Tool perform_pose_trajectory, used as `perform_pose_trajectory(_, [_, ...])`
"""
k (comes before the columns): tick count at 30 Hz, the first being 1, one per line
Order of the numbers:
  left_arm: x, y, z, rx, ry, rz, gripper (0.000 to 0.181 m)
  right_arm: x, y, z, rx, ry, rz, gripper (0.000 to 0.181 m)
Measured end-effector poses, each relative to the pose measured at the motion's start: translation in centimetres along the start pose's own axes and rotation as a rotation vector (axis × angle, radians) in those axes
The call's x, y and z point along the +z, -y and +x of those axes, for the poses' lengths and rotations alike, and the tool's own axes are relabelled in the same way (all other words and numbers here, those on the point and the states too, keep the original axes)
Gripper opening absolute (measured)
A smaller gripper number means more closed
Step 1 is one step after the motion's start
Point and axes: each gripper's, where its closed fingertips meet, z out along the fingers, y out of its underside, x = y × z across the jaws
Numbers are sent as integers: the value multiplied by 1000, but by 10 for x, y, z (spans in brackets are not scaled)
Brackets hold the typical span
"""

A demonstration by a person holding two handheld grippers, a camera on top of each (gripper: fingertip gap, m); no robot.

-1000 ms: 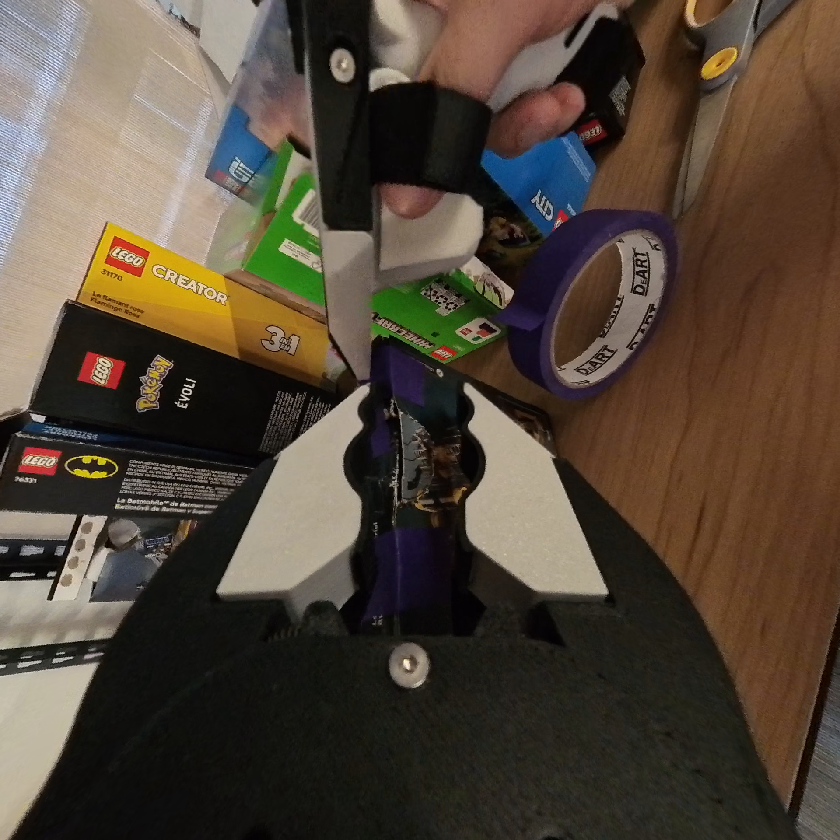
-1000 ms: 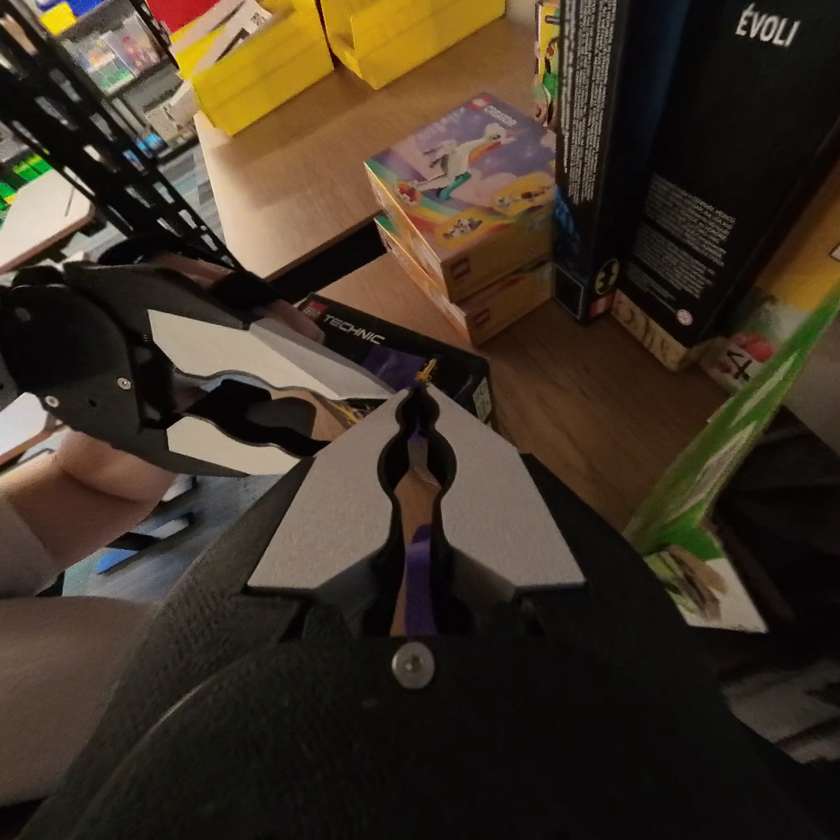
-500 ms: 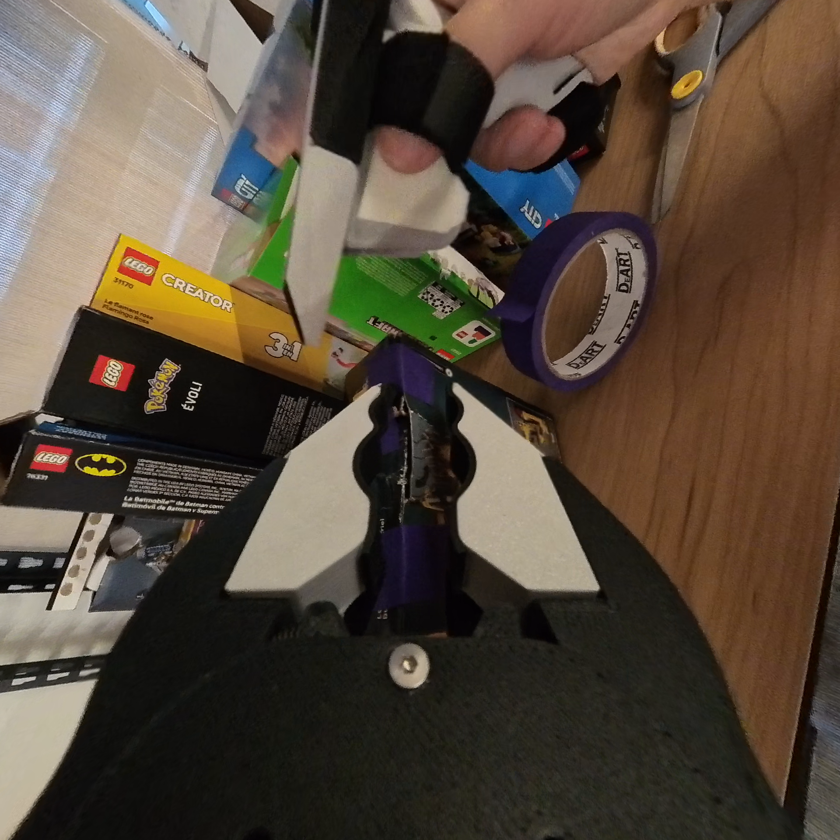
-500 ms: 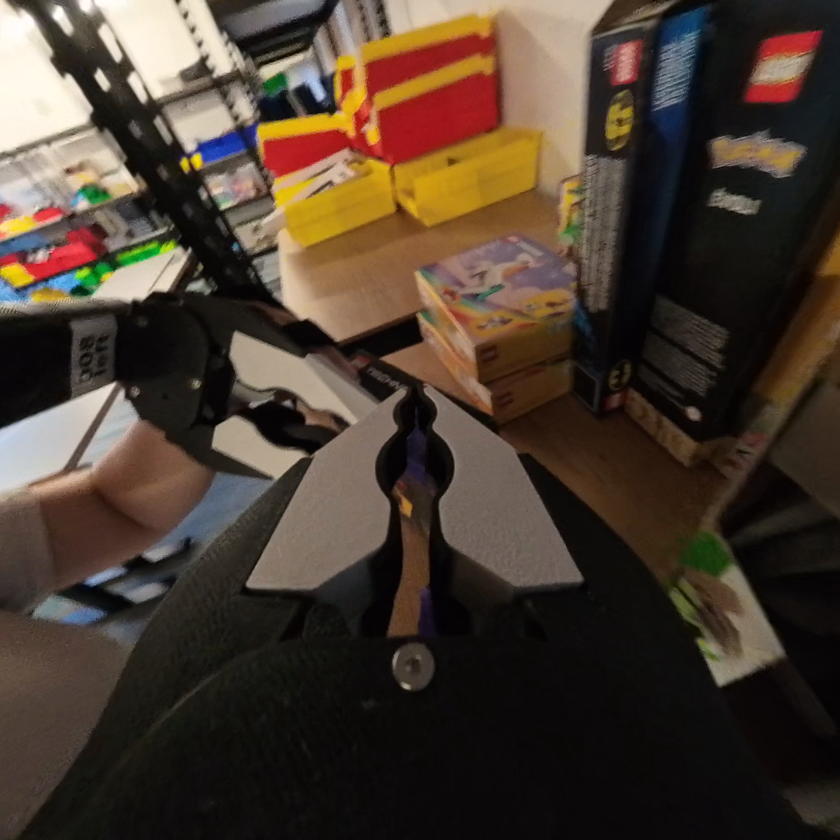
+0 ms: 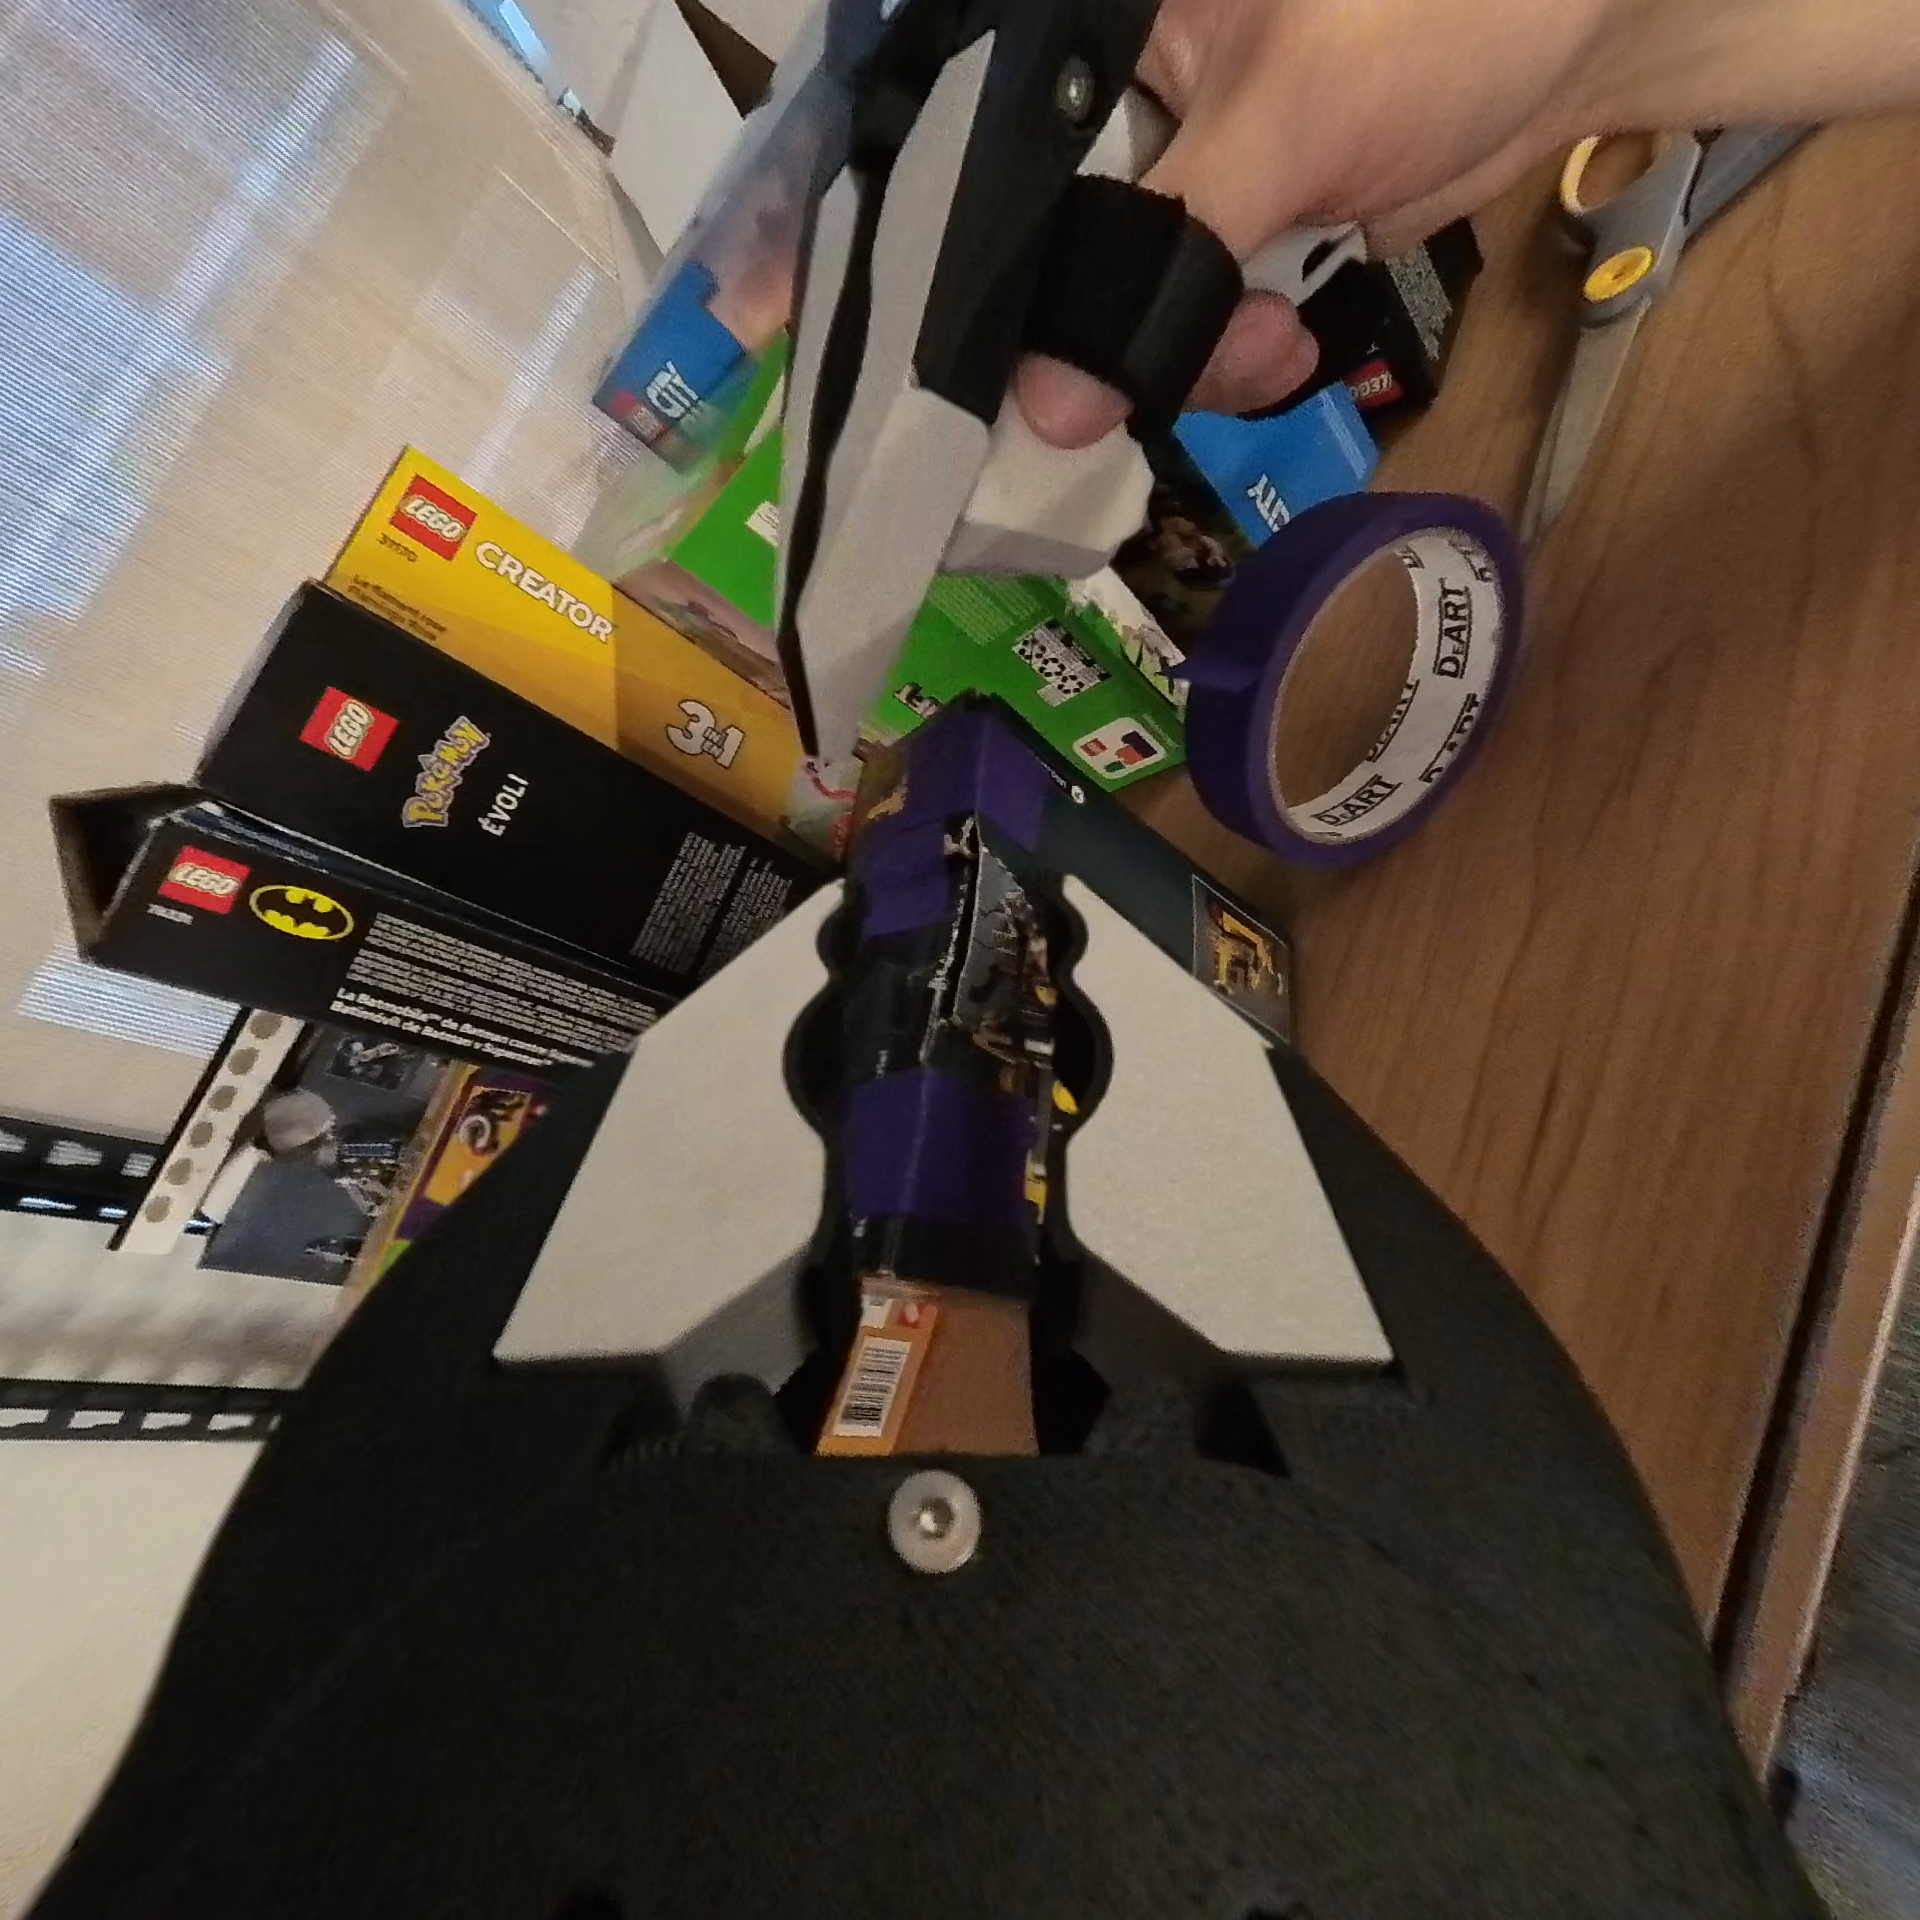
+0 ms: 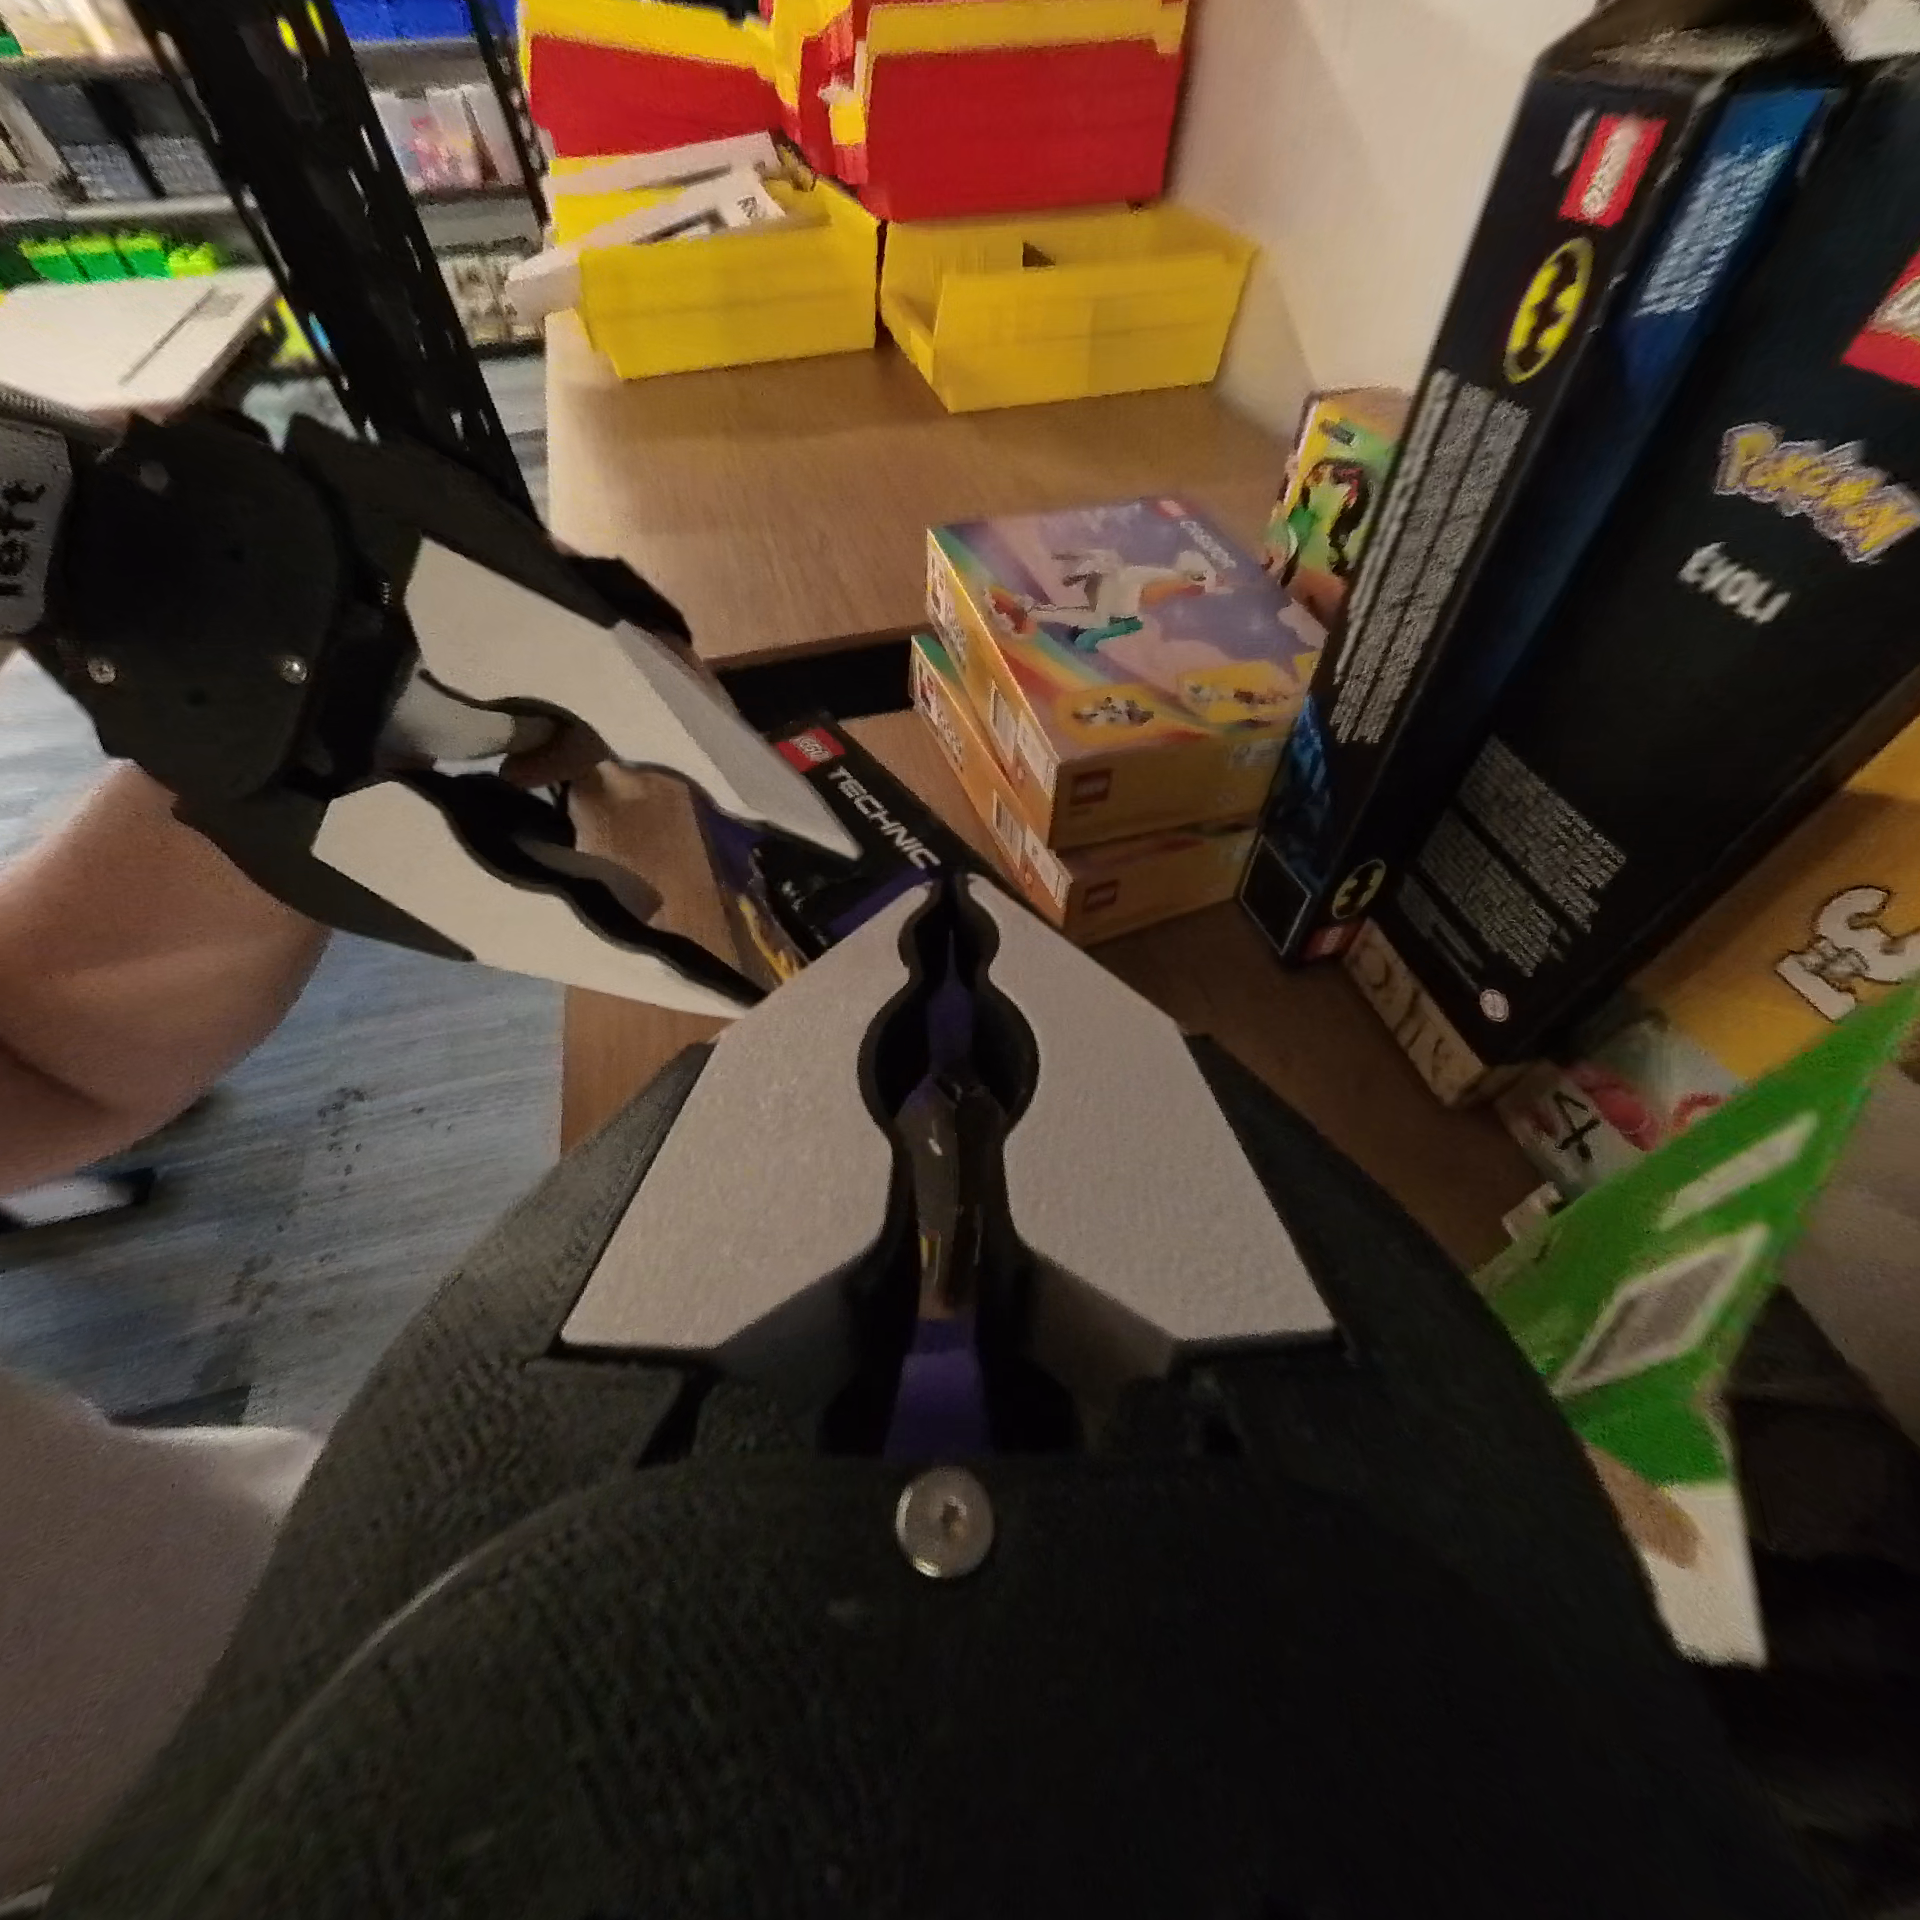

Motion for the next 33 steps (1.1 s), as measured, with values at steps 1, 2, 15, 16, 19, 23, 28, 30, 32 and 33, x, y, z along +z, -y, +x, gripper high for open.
perform_pose_trajectory(1, [1, -2, 1, -2, -4, -8, 33, 4, -5, -2, -7, 16, -36, 0])
perform_pose_trajectory(2, [3, -5, 2, 1, -3, -22, 35, 9, -14, -2, -14, 16, -96, 0])
perform_pose_trajectory(15, [1, -11, 2, 34, 24, -58, 29, 14, -18, 4, -100, -44, -161, 0])
perform_pose_trajectory(16, [1, -11, 2, 37, 27, -62, 29, 12, -16, 5, -97, -52, -159, 0])
perform_pose_trajectory(19, [1, -11, 3, 34, 25, -59, 28, 14, -23, 4, -99, -41, -205, 3])
perform_pose_trajectory(23, [0, -11, 2, 40, 33, -62, 28, -6, 13, 9, 120, -4, -40, 0])
perform_pose_trajectory(28, [1, -13, 0, 25, 42, -61, 30, 0, -4, 1, 440, 150, -139, 0])
perform_pose_trajectory(30, [1, -17, -1, 41, 53, -73, 28, 6, -8, -1, 517, 188, -139, 0])
perform_pose_trajectory(32, [-1, -18, -1, 51, 56, -73, 26, 9, -12, -3, 588, 220, -158, 0])
perform_pose_trajectory(33, [-2, -18, -1, 53, 53, -73, 25, 10, -16, -2, 619, 224, -186, 0])
